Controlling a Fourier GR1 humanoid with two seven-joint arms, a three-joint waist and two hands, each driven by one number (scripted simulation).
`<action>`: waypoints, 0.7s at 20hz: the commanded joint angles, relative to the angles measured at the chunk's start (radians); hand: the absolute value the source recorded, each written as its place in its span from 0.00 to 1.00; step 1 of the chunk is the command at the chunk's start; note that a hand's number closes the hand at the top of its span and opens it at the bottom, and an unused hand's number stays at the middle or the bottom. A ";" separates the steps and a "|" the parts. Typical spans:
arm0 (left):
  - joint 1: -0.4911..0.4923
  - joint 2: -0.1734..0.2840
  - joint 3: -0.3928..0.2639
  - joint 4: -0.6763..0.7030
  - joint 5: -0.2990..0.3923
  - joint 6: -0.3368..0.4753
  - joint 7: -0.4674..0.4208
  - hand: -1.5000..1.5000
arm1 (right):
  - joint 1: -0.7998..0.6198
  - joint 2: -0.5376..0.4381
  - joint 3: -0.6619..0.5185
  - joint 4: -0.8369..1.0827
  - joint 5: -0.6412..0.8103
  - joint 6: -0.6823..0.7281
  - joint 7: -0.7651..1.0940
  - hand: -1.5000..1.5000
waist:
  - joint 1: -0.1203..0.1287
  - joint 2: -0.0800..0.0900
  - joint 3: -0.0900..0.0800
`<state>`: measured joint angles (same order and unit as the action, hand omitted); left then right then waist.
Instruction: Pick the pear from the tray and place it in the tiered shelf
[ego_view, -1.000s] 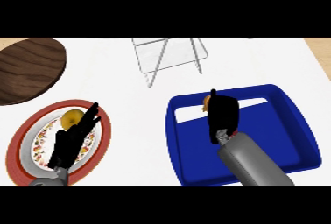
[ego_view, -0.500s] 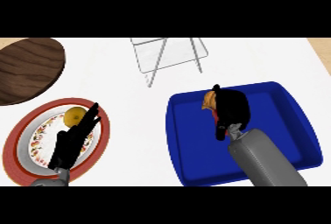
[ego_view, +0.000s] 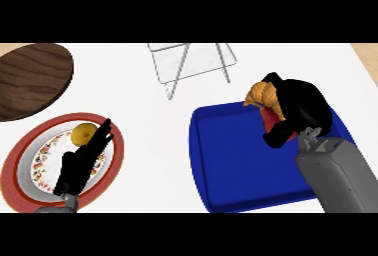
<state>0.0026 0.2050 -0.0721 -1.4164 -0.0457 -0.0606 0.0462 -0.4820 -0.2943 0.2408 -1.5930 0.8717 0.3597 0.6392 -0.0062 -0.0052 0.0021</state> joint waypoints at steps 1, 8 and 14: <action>0.055 0.004 -0.004 0.022 -0.019 -0.002 -0.042 0.50 | -0.034 -0.049 -0.067 -0.171 -0.016 0.047 0.029 1.00 | -0.002 0.000 -0.003; 0.003 0.030 0.029 -0.024 0.018 -0.037 0.053 0.50 | -0.223 0.040 -0.222 -0.176 -0.086 -0.039 0.084 1.00 | 0.011 0.003 -0.002; -0.013 0.002 0.010 0.020 -0.008 -0.037 0.022 0.50 | -0.520 -0.002 -0.317 0.094 -0.089 -0.041 0.067 1.00 | 0.018 0.006 -0.003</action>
<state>-0.0208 0.1984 -0.0636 -1.4039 -0.0529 -0.0784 0.0548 -0.8789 -0.2693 -0.0154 -1.5918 0.7948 0.3149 0.7128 0.0103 -0.0012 0.0014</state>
